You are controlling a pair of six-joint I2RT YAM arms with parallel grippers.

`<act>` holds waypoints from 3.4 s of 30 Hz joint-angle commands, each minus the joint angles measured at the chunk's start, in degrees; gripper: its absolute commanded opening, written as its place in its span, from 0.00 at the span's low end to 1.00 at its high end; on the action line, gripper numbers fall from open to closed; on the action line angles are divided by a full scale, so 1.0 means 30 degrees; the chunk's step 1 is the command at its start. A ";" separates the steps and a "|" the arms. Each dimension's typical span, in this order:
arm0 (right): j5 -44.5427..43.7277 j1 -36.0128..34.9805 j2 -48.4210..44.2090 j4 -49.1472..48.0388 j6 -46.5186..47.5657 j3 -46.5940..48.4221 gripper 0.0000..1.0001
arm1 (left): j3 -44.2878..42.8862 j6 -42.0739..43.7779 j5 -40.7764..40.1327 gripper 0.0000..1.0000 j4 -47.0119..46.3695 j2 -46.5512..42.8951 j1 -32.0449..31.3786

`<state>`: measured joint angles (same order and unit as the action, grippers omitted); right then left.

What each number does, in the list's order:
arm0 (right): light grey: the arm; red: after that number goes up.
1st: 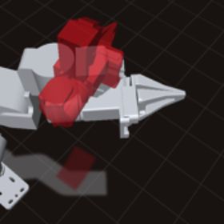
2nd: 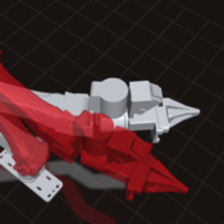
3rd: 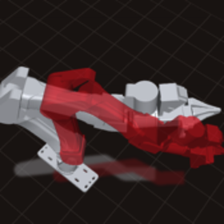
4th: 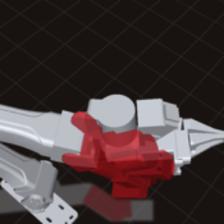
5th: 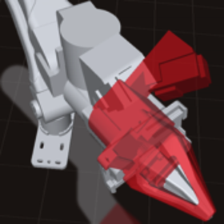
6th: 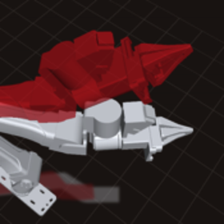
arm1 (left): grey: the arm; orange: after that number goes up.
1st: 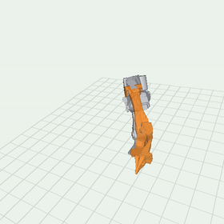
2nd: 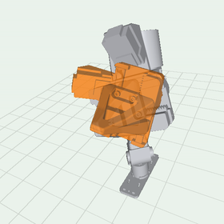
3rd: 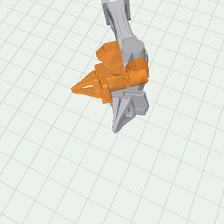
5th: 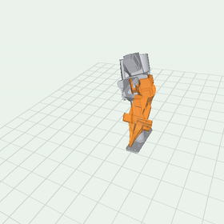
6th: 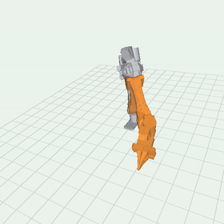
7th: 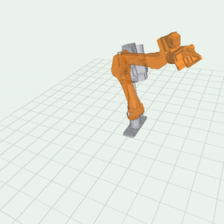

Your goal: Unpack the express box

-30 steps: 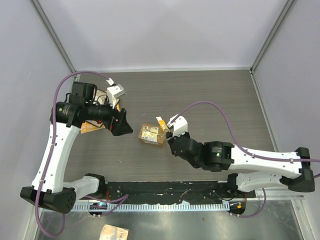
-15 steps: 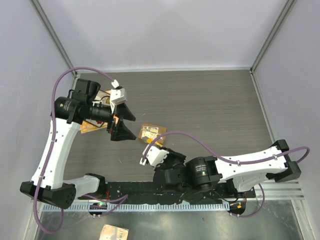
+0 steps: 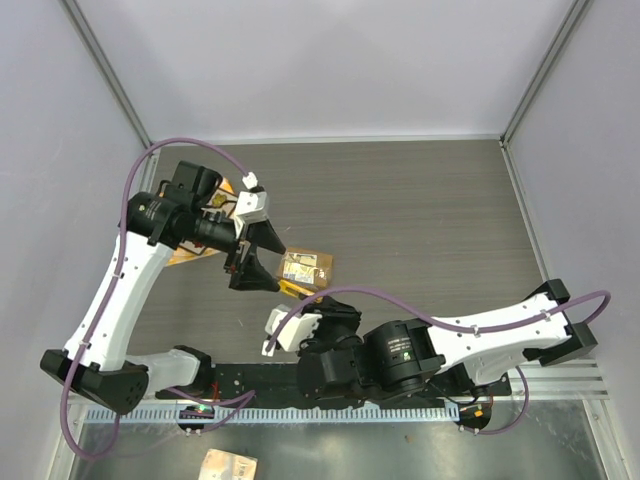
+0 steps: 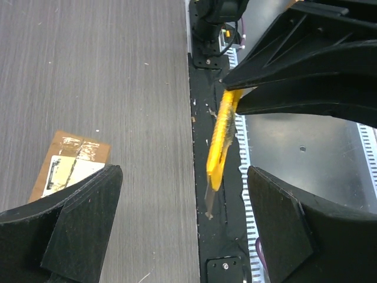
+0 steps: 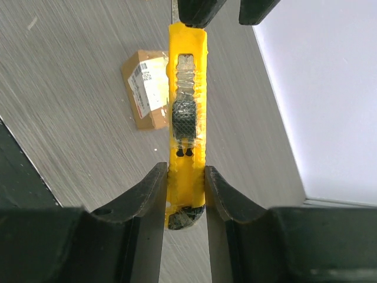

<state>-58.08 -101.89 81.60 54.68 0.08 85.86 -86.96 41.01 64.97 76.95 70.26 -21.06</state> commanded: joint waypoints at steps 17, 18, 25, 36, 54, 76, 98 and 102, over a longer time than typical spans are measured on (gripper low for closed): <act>-0.1908 -0.0227 0.1128 0.0848 0.2962 0.1963 0.01 | -0.0369 -0.0692 -0.0475 0.70 0.6109 0.0368 -0.2413; -0.1995 -0.0256 0.1187 0.0876 0.2963 0.2051 0.01 | -0.0370 -0.0751 -0.0446 0.65 0.6080 0.0543 -0.2472; -0.2639 -0.0520 0.1247 0.0906 0.3197 0.2462 0.01 | -0.0077 -0.1248 -0.1498 0.28 0.6109 0.0692 -0.3934; -0.4482 -0.0579 0.0750 0.1199 0.2468 0.2229 0.27 | -0.0925 -0.1484 -0.2467 0.00 0.6109 0.0691 -0.4435; 0.2013 -0.0081 -1.2315 -0.7028 -0.5708 -0.3157 0.88 | -0.5030 -1.2140 -0.1413 0.00 -0.5680 0.1136 -0.3587; 2.3772 1.5999 -0.5612 -1.3005 -0.7403 -0.2136 0.97 | 0.0683 -2.7676 0.2570 0.00 -2.3685 0.0223 0.5467; 3.0056 1.9050 -0.2445 -2.2817 -1.0864 -0.3395 0.77 | 0.3878 -2.7851 0.5092 0.00 -2.4829 -0.1564 0.4530; 3.0025 1.9079 -0.2183 -2.4111 -1.1596 -0.3719 0.68 | 0.3966 -2.7939 0.4887 0.00 -2.4858 -0.1856 0.4266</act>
<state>31.40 -44.82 74.24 -8.60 -31.09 75.50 -75.31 -41.85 80.01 4.91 66.78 -7.57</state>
